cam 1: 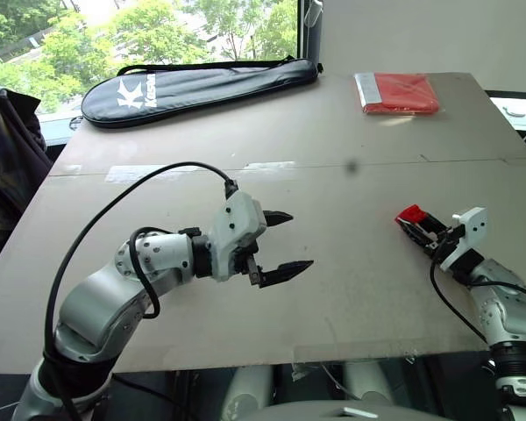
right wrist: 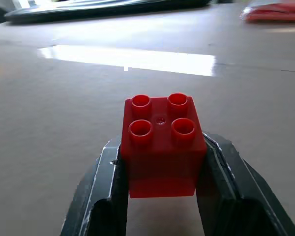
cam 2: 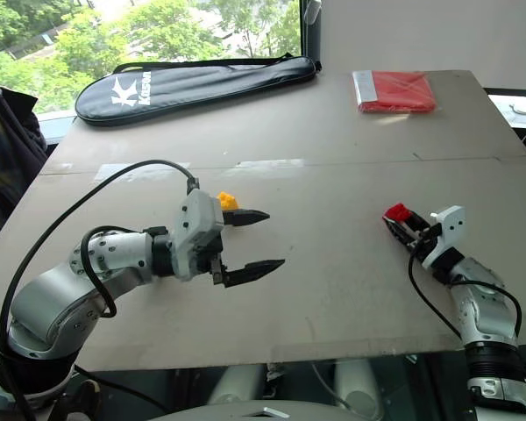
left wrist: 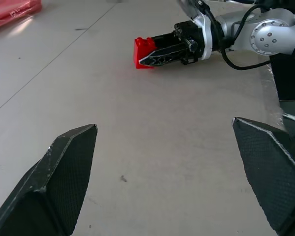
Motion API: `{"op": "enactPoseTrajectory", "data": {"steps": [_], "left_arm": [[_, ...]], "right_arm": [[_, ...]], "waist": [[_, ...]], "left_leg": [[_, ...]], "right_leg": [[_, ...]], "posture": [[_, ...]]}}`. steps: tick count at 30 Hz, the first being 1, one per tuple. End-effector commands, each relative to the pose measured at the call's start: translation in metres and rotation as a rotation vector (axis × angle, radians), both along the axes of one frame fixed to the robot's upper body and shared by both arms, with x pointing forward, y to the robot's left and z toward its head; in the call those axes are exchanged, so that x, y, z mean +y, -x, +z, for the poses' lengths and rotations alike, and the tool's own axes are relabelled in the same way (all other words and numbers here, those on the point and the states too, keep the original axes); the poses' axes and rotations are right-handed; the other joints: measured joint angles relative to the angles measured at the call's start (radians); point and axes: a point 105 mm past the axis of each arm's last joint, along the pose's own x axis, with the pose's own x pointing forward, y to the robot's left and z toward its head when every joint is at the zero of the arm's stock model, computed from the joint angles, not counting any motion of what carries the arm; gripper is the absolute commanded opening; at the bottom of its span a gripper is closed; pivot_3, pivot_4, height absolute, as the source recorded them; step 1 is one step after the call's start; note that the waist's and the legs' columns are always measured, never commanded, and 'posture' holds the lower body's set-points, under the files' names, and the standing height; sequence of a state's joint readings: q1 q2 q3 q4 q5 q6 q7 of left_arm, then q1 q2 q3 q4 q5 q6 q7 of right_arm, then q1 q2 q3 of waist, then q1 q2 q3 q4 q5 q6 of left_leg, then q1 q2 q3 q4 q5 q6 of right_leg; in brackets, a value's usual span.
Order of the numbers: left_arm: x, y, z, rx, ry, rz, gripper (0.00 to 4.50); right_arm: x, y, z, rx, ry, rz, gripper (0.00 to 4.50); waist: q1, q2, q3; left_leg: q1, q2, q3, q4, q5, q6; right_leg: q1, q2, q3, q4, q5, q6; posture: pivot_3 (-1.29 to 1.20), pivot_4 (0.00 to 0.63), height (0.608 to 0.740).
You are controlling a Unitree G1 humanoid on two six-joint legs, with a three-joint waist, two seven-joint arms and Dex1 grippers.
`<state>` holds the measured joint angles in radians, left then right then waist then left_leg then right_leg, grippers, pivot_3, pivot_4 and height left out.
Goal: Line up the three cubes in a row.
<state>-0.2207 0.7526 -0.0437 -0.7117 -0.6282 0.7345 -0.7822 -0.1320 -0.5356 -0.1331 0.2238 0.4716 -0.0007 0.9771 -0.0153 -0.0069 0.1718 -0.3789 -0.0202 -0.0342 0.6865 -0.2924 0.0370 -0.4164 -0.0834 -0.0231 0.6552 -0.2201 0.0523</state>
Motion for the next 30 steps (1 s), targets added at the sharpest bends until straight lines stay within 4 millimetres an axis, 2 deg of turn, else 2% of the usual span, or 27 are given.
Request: {"op": "enactPoseTrajectory", "data": {"steps": [1,3,5,11,17,28,30], "left_arm": [[0.004,0.003,0.003,-0.034,0.001,-0.016,4.50],[0.005,0.004,0.001,-0.029,0.005,-0.018,4.50],[0.006,0.006,-0.002,-0.022,-0.001,-0.020,4.50],[0.010,0.009,-0.012,-0.014,-0.017,-0.009,4.50],[0.014,0.016,-0.012,-0.018,-0.010,0.006,4.50],[0.016,0.021,-0.012,-0.029,0.010,0.007,4.50],[0.014,0.020,-0.012,-0.029,0.015,0.000,4.50]], "right_arm": [[0.019,0.022,-0.001,0.005,0.078,0.292,1.31],[0.024,0.035,-0.009,0.020,0.147,0.450,1.31],[0.027,0.038,-0.009,0.021,0.159,0.537,1.31],[0.038,0.015,0.003,-0.004,0.214,0.719,1.31],[0.046,-0.006,0.008,-0.025,0.267,0.768,1.31],[0.042,-0.006,0.008,-0.034,0.293,0.789,1.31],[0.039,-0.006,0.006,-0.019,0.316,0.788,2.36]], "waist": [[0.002,0.000,0.000],[0.003,-0.001,0.001],[0.003,-0.001,0.001],[0.001,-0.005,0.007],[0.005,-0.006,0.008],[0.005,-0.005,0.008],[0.005,-0.005,0.008]], "left_leg": [[0.000,0.000,0.000,0.000,0.000,0.000],[0.000,0.001,-0.001,0.000,0.000,0.000],[0.000,0.001,-0.001,0.000,0.000,0.000],[0.000,0.001,0.000,0.001,0.000,-0.001],[-0.002,0.001,-0.002,0.000,0.002,-0.004],[-0.005,0.001,-0.002,-0.001,0.003,-0.006],[-0.005,0.001,-0.002,-0.001,0.003,-0.006]], "right_leg": [[0.000,0.000,0.000,0.000,-0.001,-0.002],[0.000,0.000,-0.001,0.001,-0.001,-0.002],[0.000,0.000,-0.002,0.001,-0.001,-0.003],[0.000,0.000,-0.001,0.000,-0.001,-0.003],[0.000,-0.002,-0.004,-0.001,-0.001,-0.003],[0.000,-0.005,-0.004,-0.011,0.002,0.001],[0.000,-0.005,-0.004,-0.010,0.002,0.001]], "posture": [[0.00,0.150,0.694],[0.00,0.150,0.694],[0.00,0.150,0.694],[0.00,0.150,0.694],[0.00,0.150,0.694],[0.00,0.150,0.694],[0.00,0.150,0.694]]}}
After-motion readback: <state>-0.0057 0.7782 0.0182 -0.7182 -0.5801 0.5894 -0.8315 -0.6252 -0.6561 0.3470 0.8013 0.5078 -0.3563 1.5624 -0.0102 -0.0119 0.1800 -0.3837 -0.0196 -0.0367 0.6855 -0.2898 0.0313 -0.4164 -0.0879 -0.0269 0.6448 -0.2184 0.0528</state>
